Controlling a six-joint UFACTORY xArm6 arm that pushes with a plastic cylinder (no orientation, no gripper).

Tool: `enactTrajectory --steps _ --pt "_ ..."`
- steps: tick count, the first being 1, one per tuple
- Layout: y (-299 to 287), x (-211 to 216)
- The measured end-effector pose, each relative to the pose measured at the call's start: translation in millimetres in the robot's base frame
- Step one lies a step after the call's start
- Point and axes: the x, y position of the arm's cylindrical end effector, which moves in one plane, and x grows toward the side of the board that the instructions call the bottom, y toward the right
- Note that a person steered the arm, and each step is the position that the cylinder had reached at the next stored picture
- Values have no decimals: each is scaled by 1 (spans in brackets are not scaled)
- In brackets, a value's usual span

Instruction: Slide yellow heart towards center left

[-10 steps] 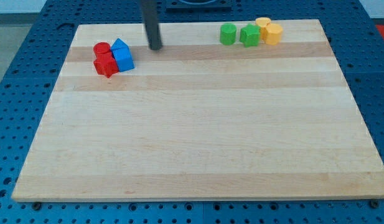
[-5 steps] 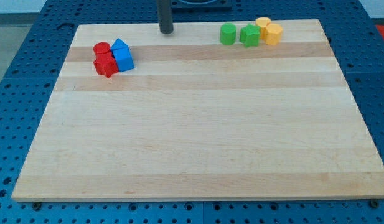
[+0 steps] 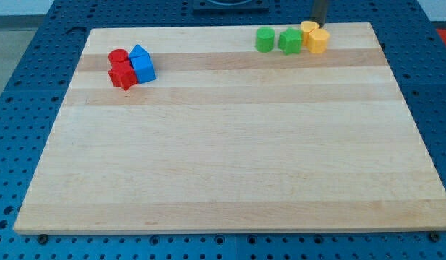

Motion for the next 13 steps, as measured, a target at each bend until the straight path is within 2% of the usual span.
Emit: enactTrajectory --steps 1,2,5,6,7,9,10,12,13 --pt "2 4" --pt "-20 19" --pt "-76 109" --pt "-102 123" --pt "-61 138" --pt "-99 191" --pt "-57 197" --pt "-23 259" --pt "-64 258"
